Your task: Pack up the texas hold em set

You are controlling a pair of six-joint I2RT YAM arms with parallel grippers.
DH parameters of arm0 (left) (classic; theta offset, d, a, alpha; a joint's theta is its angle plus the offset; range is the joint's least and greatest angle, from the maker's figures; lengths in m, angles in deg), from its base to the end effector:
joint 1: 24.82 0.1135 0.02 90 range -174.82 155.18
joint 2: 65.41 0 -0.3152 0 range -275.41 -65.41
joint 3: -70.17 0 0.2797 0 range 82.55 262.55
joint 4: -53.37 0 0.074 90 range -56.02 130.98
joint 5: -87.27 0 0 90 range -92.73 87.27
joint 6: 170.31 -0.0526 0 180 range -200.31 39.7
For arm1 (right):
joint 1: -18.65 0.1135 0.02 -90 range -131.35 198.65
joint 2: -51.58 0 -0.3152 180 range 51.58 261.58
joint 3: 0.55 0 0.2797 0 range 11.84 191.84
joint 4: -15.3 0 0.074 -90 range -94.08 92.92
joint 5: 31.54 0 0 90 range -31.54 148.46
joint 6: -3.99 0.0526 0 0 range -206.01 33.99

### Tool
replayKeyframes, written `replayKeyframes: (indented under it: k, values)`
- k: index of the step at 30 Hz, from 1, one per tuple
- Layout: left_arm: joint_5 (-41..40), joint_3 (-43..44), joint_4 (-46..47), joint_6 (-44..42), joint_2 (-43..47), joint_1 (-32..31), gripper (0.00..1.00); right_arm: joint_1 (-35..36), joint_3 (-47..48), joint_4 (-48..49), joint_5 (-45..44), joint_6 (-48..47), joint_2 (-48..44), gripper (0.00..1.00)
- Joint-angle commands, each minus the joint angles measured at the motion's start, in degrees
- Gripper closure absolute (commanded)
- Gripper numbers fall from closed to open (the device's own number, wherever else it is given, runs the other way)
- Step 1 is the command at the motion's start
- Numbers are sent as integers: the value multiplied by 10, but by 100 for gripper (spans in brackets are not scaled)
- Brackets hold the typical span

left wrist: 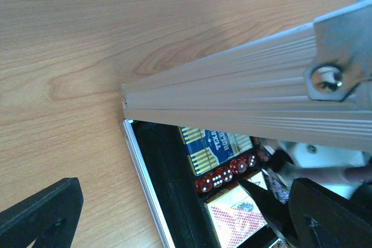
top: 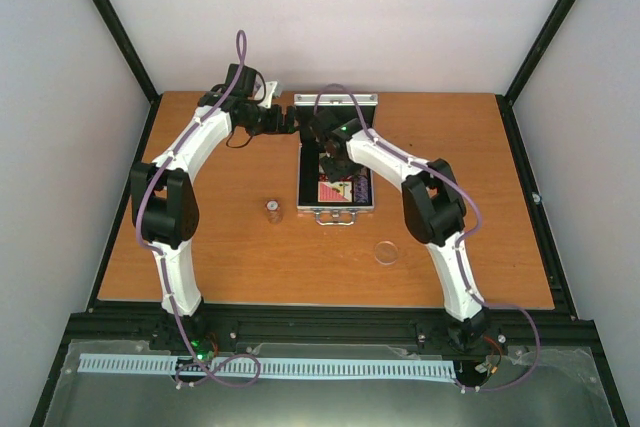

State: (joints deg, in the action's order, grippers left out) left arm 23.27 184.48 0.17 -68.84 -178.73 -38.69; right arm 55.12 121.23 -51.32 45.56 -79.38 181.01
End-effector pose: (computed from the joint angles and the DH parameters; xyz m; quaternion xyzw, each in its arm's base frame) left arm 0.4787 -0.1419 0.3119 0.0921 0.9201 -0.2769 0.2612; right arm 0.4343 0.3064 0.1991 -0.2386 0.9551 -0.0536 0.1673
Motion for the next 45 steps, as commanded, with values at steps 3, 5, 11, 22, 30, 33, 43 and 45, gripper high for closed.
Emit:
replayKeyframes:
  k: [3,5,11,22,30,33,43,45]
  values:
    - [4,12,-4,-6,3,4,0,-2,-5,-15,32,-17,-60,32]
    - [5,13,-6,-7,4,4,0,-1,-14,-21,37,-16,-71,24]
    - [3,18,-8,-7,5,5,0,1,-113,-25,35,17,-166,0]
    - [13,34,-6,-1,0,5,0,0,-414,-15,112,116,-357,0]
    - [15,27,-4,-1,1,4,0,0,-511,16,147,134,-370,0]
    - [13,26,-6,-2,3,4,0,0,-529,34,143,140,-363,0]
    - [5,16,-6,-5,6,4,0,0,-568,69,136,149,-332,0]
    - [5,15,-7,-5,6,4,0,0,-571,72,130,153,-330,0]
